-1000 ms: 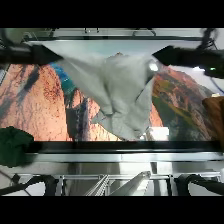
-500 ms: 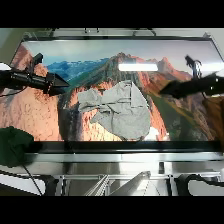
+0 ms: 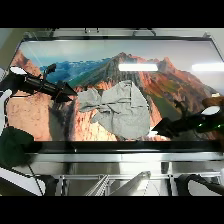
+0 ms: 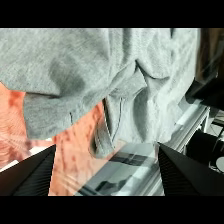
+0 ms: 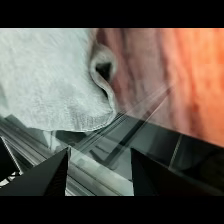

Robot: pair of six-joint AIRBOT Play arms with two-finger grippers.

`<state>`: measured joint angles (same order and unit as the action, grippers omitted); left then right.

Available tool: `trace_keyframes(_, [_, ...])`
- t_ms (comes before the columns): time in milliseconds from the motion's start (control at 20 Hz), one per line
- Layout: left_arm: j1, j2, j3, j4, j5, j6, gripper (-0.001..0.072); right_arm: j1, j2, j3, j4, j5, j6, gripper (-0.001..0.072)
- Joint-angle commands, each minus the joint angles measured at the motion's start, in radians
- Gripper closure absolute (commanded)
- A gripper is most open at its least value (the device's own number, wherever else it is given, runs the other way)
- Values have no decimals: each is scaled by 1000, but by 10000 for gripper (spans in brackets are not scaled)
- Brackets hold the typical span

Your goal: Fold the shirts.

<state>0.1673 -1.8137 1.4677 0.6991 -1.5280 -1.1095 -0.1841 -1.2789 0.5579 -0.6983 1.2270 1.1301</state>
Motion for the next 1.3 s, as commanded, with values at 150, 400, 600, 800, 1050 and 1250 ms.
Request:
trace_keyframes(150, [-37,-14,0,7,85,-26,1,205,13,-114,264,-360,22,284])
trace_keyframes(400, [-37,-14,0,10,164,-34,1,229,-3,-111,311,-490,-8,672])
trace_keyframes(600, [-52,-14,-1,70,277,-56,1,230,18,-111,307,-436,-8,693])
trace_keyframes(800, [-97,-14,-1,276,399,-141,2,230,37,-111,311,-405,-8,692])
trace_keyframes(1050, [-139,-65,0,262,447,-148,3,232,46,-111,311,-375,-8,692])
trace_keyframes(1250, [-148,-112,0,33,415,-26,428,232,47,-111,311,-354,-8,692])
